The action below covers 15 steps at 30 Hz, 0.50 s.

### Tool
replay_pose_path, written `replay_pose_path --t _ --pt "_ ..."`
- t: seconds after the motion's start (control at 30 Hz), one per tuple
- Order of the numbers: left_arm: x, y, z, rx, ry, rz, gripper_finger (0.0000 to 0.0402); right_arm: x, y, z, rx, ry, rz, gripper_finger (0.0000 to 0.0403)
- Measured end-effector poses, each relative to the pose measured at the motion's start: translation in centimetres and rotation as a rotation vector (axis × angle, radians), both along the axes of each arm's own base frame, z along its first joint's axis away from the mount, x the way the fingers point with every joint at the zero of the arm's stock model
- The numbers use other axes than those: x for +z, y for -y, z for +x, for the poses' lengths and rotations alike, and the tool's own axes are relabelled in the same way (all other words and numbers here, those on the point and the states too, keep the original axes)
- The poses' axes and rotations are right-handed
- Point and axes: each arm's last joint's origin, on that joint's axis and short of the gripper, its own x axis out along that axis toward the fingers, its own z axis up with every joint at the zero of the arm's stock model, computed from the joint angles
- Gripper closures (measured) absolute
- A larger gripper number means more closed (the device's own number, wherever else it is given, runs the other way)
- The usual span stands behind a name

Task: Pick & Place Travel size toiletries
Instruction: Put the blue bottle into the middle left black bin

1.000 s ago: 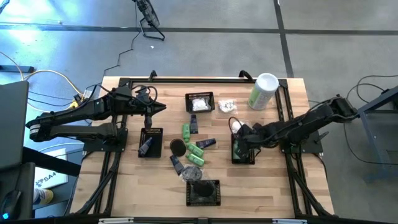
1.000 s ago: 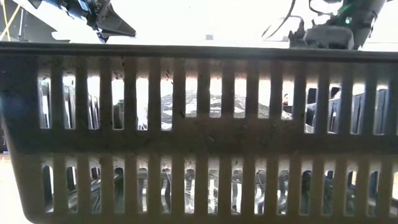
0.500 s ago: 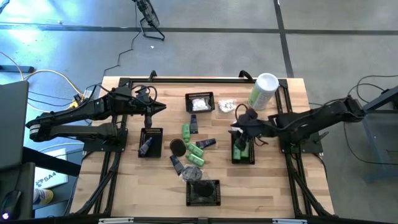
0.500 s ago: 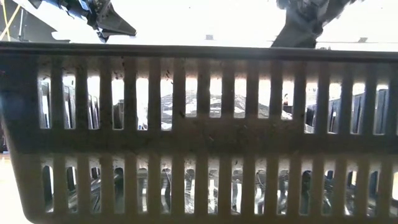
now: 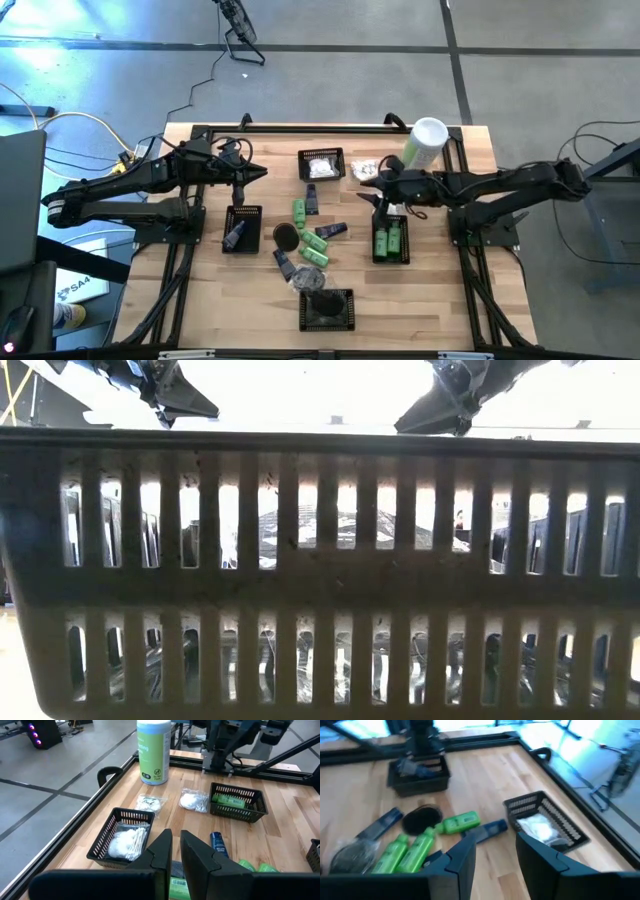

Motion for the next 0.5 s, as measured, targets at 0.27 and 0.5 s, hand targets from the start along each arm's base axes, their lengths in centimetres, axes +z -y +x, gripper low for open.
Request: replay_pose_path --t 0.27,0.5 --pt "0.0 0.0 0.0 0.0 0.0 0.0 0.0368 -0.7 0.2 1.4 0.064 -0.002 -0.076 0.0237" --pt "0.0 0.0 0.0 0.0 -0.001 0.0 0.0368 -2.1 0.3 2.7 0.079 -0.038 -0.103 0.0168"
